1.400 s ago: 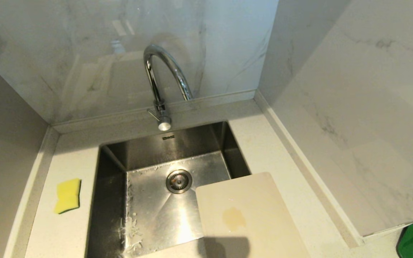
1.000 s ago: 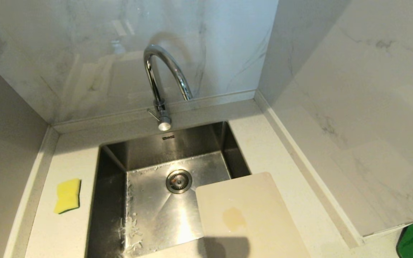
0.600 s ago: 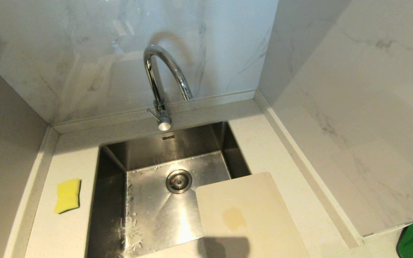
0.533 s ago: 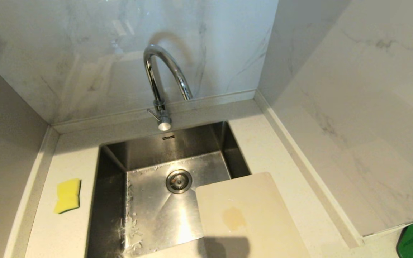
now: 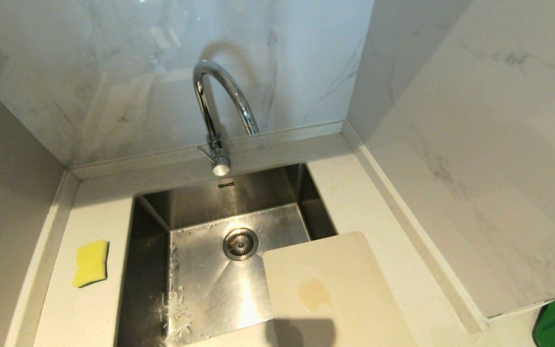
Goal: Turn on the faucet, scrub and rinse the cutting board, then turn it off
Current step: Turn on the tap
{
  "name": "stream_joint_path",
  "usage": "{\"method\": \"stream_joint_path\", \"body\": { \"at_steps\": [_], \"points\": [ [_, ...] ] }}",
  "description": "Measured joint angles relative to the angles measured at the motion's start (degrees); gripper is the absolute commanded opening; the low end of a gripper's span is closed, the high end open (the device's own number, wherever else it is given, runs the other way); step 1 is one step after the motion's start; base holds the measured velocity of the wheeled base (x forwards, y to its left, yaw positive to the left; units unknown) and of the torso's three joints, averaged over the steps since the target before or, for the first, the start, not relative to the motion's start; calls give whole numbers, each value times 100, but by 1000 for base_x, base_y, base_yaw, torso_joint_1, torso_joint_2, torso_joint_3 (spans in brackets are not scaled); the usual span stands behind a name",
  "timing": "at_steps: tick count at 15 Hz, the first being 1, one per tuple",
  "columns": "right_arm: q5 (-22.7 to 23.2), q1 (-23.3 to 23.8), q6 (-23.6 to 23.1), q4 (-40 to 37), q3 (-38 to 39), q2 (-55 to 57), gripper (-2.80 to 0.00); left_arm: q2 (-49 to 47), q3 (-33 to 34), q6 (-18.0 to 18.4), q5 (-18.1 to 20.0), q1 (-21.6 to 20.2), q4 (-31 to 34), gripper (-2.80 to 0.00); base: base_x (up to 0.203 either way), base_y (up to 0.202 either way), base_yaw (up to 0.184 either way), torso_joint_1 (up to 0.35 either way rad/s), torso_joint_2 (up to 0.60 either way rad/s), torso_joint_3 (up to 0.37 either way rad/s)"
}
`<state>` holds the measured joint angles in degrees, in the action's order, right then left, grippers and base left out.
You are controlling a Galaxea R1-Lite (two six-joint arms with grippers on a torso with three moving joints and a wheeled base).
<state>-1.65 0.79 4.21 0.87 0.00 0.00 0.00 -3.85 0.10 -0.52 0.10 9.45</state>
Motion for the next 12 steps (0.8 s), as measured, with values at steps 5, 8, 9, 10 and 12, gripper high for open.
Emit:
{"method": "stream_joint_path", "body": {
  "at_steps": [5, 8, 9, 10, 12],
  "points": [
    [-2, 0, -2, -1, 0, 0, -280, -10, -135, 214, 85, 0, 240, -280, 0, 0, 0, 0, 0, 0],
    [-2, -2, -2, -1, 0, 0, -280, -278, -570, 453, 451, 0, 672, -280, 0, 0, 0, 0, 0, 0],
    [0, -1, -2, -1, 0, 0, -280, -451, -708, 539, 597, 0, 692, -280, 0, 0, 0, 0, 0, 0],
    [0, -2, 0, -1, 0, 0, -280, -637, -829, 669, 788, 1, 699, -280, 0, 0, 0, 0, 0, 0],
    [-2, 0, -2, -1, 0, 0, -280, -1106, -1005, 1026, 1261, 12, 703, -280, 0, 0, 0, 0, 0, 0]
  ]
}}
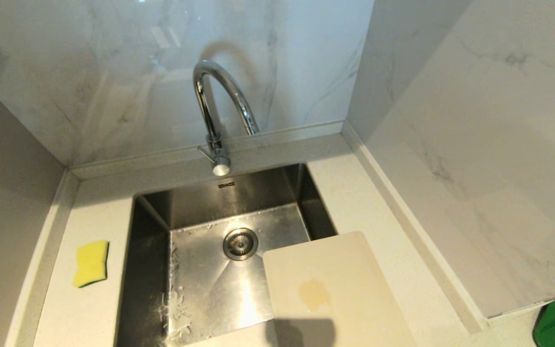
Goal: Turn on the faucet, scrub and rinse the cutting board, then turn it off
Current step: Turn on the tap
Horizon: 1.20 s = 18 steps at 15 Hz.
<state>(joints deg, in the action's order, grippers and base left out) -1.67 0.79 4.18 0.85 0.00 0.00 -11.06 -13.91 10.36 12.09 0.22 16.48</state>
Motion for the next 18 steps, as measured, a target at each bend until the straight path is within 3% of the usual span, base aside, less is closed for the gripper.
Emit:
{"method": "stream_joint_path", "body": {
  "at_steps": [4, 8, 12, 15, 18],
  "points": [
    [2, 0, 1, 0, 0, 0, -280, -1297, -376, 567, 539, 7, -380, -280, 0, 0, 0, 0, 0, 0],
    [2, 0, 3, 0, 0, 0, -280, -3096, -1232, 898, 671, 11, -903, -280, 0, 0, 0, 0, 0, 0],
    [2, 0, 2, -1, 0, 0, -280, -4872, -2519, 938, 608, 20, -1023, -280, 0, 0, 0, 0, 0, 0],
    [0, 0, 2, 0, 0, 0, -280, -6045, -3083, 951, 649, 27, -1284, -280, 0, 0, 0, 0, 0, 0],
    [0, 0, 4, 2, 0, 0, -280, -7122, -3541, 621, 701, 177, -1911, -280, 0, 0, 0, 0, 0, 0]
  ]
}}
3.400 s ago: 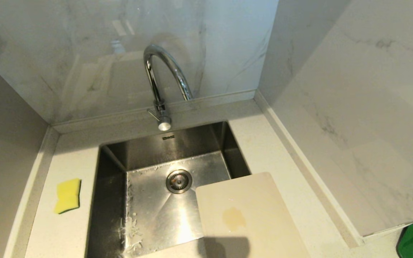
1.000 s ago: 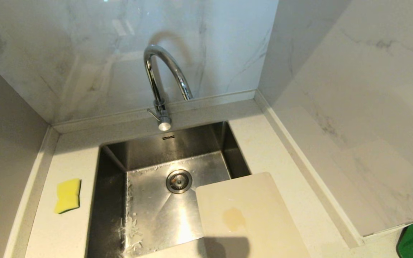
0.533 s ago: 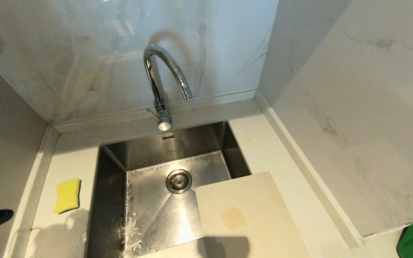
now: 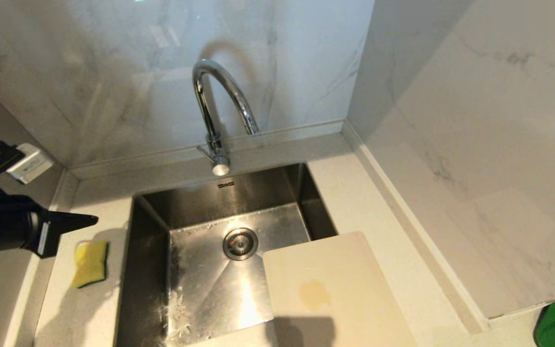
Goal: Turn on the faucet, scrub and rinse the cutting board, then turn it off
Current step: Turn on the tap
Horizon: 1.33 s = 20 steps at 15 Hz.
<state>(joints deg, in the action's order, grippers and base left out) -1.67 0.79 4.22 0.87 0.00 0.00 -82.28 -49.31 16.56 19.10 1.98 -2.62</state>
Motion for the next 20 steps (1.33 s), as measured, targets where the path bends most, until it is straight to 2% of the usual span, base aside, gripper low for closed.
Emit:
{"method": "stream_joint_path", "body": {
  "at_steps": [2, 5, 8, 10, 16, 20],
  "points": [
    [0, -1, -3, -2, 0, 0, -280, -628, -417, -483, 112, 195, -185, -280, 0, 0, 0, 0, 0, 0],
    [3, -1, -1, -2, 0, 0, -280, -1383, -1012, -595, 249, 388, -441, -280, 0, 0, 0, 0, 0, 0],
    [2, -2, -1, -2, 0, 0, -280, -2159, -1641, -655, 12, 567, -1020, -280, 0, 0, 0, 0, 0, 0],
    [4, 0, 0, 0, 0, 0, -280, -2737, -2482, -728, -247, 626, -1347, -280, 0, 0, 0, 0, 0, 0],
    [-1, 0, -1, -2, 0, 0, -280, -3981, -4686, -831, -572, 669, -888, -280, 0, 0, 0, 0, 0, 0],
    [2, 0, -2, -2, 0, 0, -280, -4434, -5761, -1055, -609, 672, -34, -280, 0, 0, 0, 0, 0, 0]
  ]
}}
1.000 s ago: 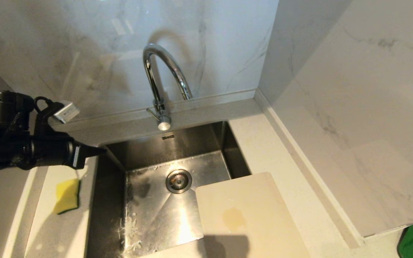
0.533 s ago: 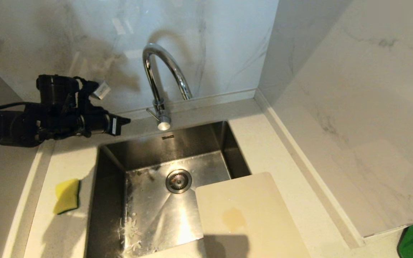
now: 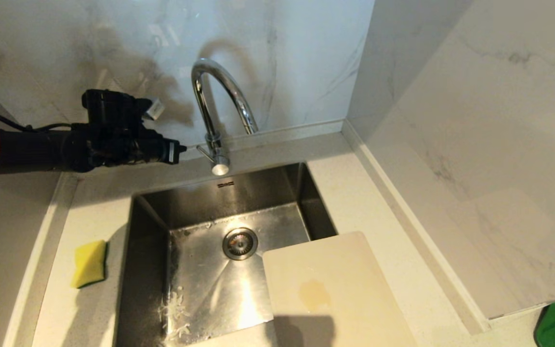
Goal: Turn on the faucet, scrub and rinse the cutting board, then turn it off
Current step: Turn on the tap
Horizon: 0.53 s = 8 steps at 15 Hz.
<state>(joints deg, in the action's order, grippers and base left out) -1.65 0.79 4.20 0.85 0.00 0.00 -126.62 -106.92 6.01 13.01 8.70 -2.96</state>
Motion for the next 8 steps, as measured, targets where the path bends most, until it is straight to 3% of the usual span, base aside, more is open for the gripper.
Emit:
{"method": "stream_joint_path", "body": {
  "at_steps": [3, 8],
  "points": [
    [-1, 0, 1, 0, 0, 0, -280, -160, -537, -456, 9, 37, 711, -280, 0, 0, 0, 0, 0, 0],
    [0, 0, 1, -1, 0, 0, -280, -223, -680, -1309, -3, 209, 636, -280, 0, 0, 0, 0, 0, 0]
  ]
}}
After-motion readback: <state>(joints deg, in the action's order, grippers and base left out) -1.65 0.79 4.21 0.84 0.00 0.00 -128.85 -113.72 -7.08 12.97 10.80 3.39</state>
